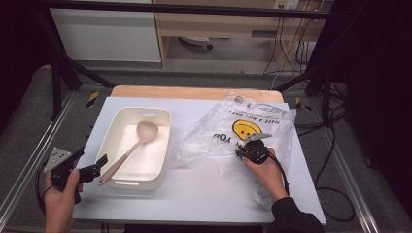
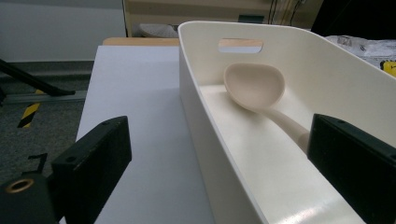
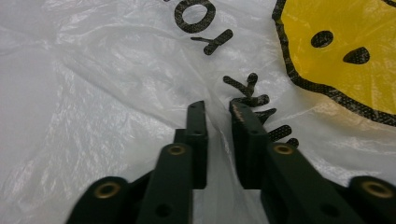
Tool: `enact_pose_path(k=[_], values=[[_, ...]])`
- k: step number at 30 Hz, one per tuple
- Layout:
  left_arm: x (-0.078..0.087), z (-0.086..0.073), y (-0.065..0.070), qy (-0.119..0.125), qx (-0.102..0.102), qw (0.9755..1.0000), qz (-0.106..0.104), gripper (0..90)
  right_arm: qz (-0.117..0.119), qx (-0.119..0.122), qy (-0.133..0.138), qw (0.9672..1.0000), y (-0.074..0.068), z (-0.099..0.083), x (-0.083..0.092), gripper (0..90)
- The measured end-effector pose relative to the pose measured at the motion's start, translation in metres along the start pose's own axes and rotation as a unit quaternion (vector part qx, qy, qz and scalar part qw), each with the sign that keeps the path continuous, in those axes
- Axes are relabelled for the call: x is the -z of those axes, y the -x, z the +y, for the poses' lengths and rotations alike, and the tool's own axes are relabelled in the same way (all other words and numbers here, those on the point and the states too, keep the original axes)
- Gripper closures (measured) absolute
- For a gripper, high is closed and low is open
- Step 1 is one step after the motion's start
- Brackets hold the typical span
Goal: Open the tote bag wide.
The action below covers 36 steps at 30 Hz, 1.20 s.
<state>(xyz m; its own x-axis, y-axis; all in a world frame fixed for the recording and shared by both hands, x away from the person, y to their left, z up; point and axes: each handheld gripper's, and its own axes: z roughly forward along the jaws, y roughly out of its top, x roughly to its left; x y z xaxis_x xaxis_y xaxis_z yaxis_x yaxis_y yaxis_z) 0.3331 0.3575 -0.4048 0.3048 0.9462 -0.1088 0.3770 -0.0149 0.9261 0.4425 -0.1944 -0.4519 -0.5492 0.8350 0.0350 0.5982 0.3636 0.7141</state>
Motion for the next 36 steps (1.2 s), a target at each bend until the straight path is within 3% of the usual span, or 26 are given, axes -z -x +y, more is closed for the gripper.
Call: enact_pose_path(k=[2,8,14,21,23,24,26,27,28,33,35,36], values=[[0.000,0.000,0.000,0.002,0.000,1.0000,0.002,6.1,0.001,-0.011,0.004,0.9999,0.001,0.001,-0.002,90.0],[0.005,0.006,0.002,0.014,-0.002,0.9999,0.005,6.2,0.011,-0.029,0.028,0.9991,0.000,0.004,0.005,90.0],[0.014,0.029,0.021,0.030,-0.027,0.9992,-0.003,6.3,0.023,-0.036,0.046,0.9980,-0.006,0.008,0.016,90.0],[0.012,0.051,0.065,0.029,-0.048,0.9968,-0.056,5.9,0.028,-0.038,0.060,0.9971,-0.012,0.010,0.026,90.0],[0.007,0.056,0.087,0.027,-0.055,0.9949,-0.080,6.0,0.030,-0.041,0.064,0.9966,-0.014,0.010,0.029,90.0],[0.007,0.056,0.087,0.027,-0.055,0.9949,-0.080,6.1,0.030,-0.040,0.067,0.9965,-0.014,0.011,0.030,90.0],[0.002,0.058,0.102,0.027,-0.055,0.9941,-0.090,7.1,0.031,-0.040,0.070,0.9963,-0.015,0.011,0.032,90.0],[-0.004,0.058,0.118,0.022,-0.056,0.9934,-0.097,7.8,0.031,-0.039,0.073,0.9961,-0.016,0.011,0.032,90.0],[-0.004,0.058,0.118,0.022,-0.056,0.9934,-0.097,8.2,0.031,-0.039,0.073,0.9961,-0.016,0.011,0.032,90.0],[-0.022,0.050,0.162,-0.003,-0.083,0.9892,-0.121,9.0,0.026,-0.028,0.077,0.9963,-0.019,0.013,0.033,90.0],[-0.030,0.044,0.178,-0.015,-0.086,0.9898,-0.112,9.0,0.024,-0.029,0.081,0.9960,-0.020,0.013,0.034,90.0],[-0.035,0.041,0.185,-0.022,-0.091,0.9888,-0.117,9.1,0.023,-0.030,0.085,0.9957,-0.020,0.014,0.035,90.0]])
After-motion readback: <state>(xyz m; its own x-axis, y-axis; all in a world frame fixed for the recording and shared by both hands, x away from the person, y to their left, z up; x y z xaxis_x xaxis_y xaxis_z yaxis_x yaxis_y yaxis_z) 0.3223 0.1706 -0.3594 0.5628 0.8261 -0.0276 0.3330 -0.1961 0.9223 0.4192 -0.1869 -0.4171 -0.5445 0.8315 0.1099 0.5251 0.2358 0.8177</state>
